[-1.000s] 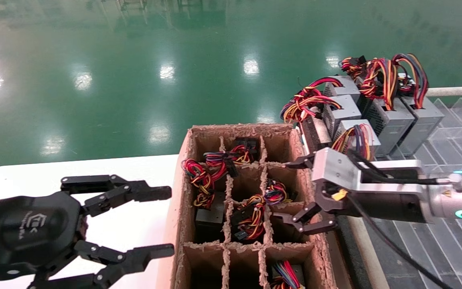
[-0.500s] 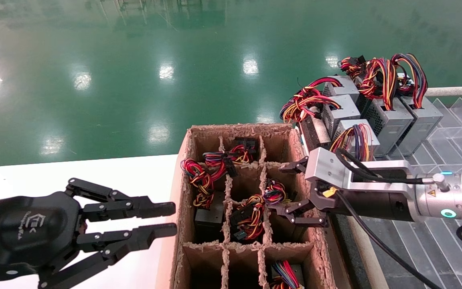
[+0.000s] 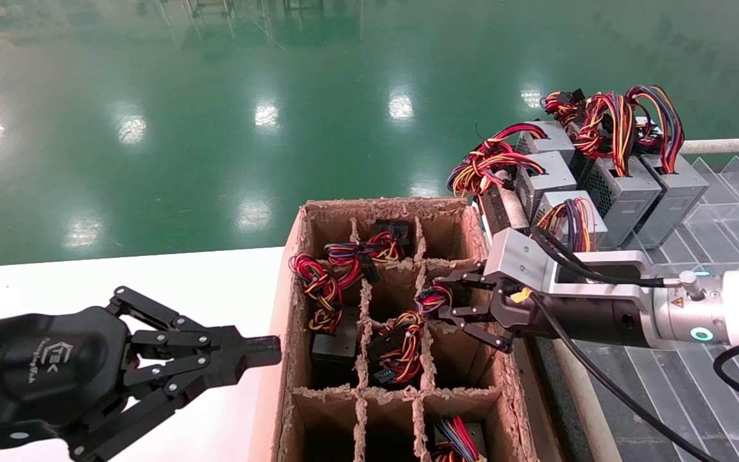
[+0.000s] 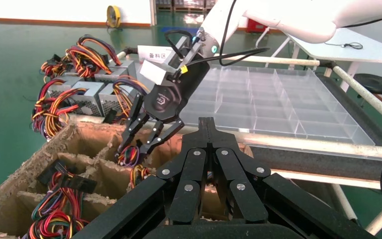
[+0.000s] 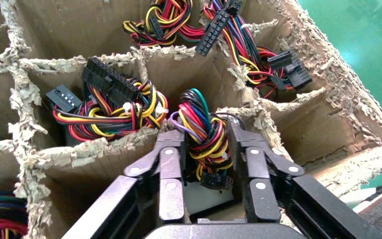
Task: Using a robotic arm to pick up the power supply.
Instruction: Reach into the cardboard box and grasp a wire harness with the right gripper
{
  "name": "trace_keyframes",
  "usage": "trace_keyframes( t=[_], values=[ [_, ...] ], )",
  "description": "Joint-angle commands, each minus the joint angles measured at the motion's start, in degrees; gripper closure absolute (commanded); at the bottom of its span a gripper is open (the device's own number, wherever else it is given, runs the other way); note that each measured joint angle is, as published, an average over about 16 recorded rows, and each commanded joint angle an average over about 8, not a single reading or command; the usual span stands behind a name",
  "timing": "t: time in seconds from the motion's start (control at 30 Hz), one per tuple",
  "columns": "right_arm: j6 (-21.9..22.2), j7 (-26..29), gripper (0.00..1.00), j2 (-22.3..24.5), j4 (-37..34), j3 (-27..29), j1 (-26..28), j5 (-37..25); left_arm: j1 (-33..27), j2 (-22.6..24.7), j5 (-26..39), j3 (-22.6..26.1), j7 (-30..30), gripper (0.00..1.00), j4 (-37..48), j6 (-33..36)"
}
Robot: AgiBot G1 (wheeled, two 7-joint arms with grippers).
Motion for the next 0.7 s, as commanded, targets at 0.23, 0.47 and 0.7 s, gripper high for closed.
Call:
trace_keyframes(
  t=[0.23,0.47,0.7],
  values=[
    [0.1,-0.8,1.0,-0.5,-1.4,0.2,-0.2,0.8,0.0,0.0,0.0,0.0,0.0,1.0,0.0,0.0],
    [0.0,-0.9,1.0,0.4,0.0,0.8,0.1,1.2,0.0,0.0,0.0,0.0,0.0,1.0,0.0,0.0],
    [0.6,-1.2,1.0,2.2,4.5,3.1,1.0,3.7,0.0,0.0,0.0,0.0,0.0,1.0,0.0,0.0]
  ],
)
